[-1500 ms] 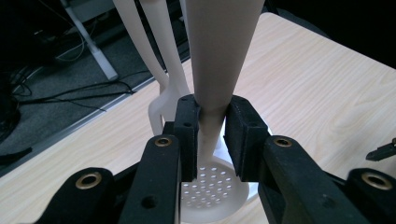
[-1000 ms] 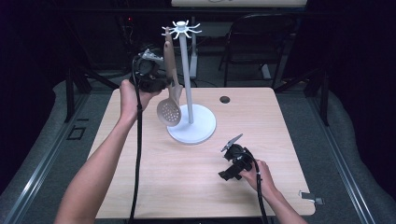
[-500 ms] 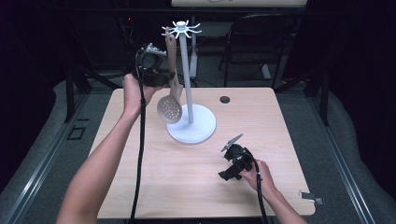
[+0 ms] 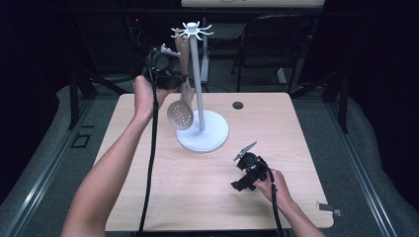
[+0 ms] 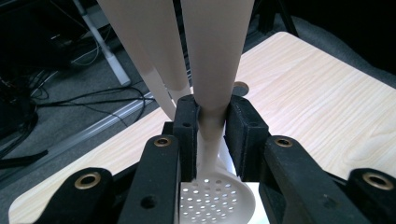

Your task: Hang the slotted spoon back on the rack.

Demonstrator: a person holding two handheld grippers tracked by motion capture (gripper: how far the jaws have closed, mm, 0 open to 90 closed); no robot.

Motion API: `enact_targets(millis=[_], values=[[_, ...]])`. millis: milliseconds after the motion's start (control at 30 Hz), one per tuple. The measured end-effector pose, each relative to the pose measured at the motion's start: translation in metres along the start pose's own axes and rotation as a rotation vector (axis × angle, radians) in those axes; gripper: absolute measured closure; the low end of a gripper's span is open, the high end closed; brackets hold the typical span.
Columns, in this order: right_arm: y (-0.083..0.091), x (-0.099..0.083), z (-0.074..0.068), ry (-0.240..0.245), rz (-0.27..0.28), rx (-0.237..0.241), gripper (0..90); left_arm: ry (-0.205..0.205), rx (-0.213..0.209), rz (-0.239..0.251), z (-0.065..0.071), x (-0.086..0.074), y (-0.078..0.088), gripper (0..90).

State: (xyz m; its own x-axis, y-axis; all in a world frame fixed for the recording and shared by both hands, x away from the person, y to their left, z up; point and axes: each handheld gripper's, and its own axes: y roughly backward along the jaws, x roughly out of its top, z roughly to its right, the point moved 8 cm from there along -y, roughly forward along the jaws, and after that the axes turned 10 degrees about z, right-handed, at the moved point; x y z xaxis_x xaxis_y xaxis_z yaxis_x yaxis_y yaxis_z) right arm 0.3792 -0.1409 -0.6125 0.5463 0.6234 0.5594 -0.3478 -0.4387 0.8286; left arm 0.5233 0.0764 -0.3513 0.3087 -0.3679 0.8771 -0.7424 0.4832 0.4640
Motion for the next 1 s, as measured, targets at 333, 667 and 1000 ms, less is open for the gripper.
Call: enact_targets(millis=[333, 667, 1000], values=[[0.000, 0.000, -0.001, -0.013, 0.012, 0.008, 9.2, 0.041, 0.002, 0.031, -0.002, -0.003, -0.007, 73.8], [0.002, 0.000, 0.000, 0.007, -0.007, 0.002, 9.2, 0.059, -0.017, -0.005, -0.002, -0.011, 0.000, 49.3], [0.002, 0.001, 0.000, 0.007, 0.001, 0.001, 9.2, 0.041, -0.021, -0.074, -0.006, -0.039, 0.014, 24.9]])
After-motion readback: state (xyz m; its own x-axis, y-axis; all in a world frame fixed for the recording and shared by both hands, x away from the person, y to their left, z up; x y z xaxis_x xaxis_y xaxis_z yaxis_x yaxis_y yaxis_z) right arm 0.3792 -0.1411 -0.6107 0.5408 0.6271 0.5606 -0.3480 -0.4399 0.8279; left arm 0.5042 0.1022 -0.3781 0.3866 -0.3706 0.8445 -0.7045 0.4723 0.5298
